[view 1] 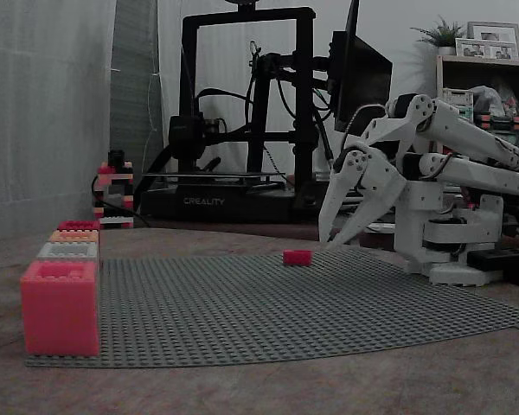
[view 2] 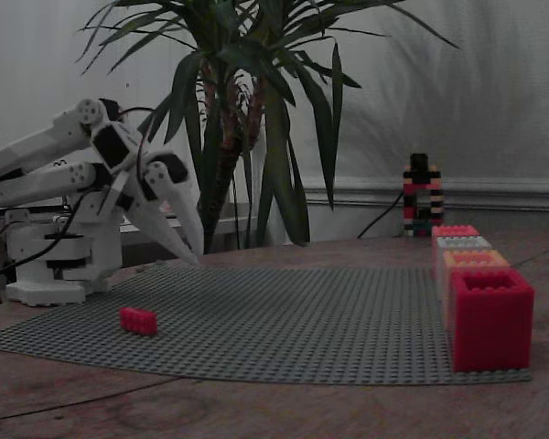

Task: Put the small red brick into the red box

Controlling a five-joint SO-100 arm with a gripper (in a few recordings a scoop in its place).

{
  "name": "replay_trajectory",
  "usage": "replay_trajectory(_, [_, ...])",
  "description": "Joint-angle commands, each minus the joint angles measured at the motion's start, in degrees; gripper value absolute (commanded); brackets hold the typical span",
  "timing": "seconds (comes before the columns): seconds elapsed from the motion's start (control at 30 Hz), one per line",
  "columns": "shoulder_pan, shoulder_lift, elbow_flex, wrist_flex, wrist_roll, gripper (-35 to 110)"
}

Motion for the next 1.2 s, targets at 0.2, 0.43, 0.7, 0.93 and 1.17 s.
replay_trajectory(0.2, [-1.4, 0.6, -0.3, 1.8, -1.2, 0])
replay_trajectory(0.43, [-1.4, 0.6, -0.3, 1.8, -1.2, 0])
replay_trajectory(0.7, [-0.5, -2.5, -6.9, 1.1, -3.1, 0])
replay_trajectory(0.93, [2.4, -20.7, -23.6, -1.4, -25.4, 0])
replay_trajectory(1.17, [11.0, -33.9, -30.0, -1.7, -52.2, 0])
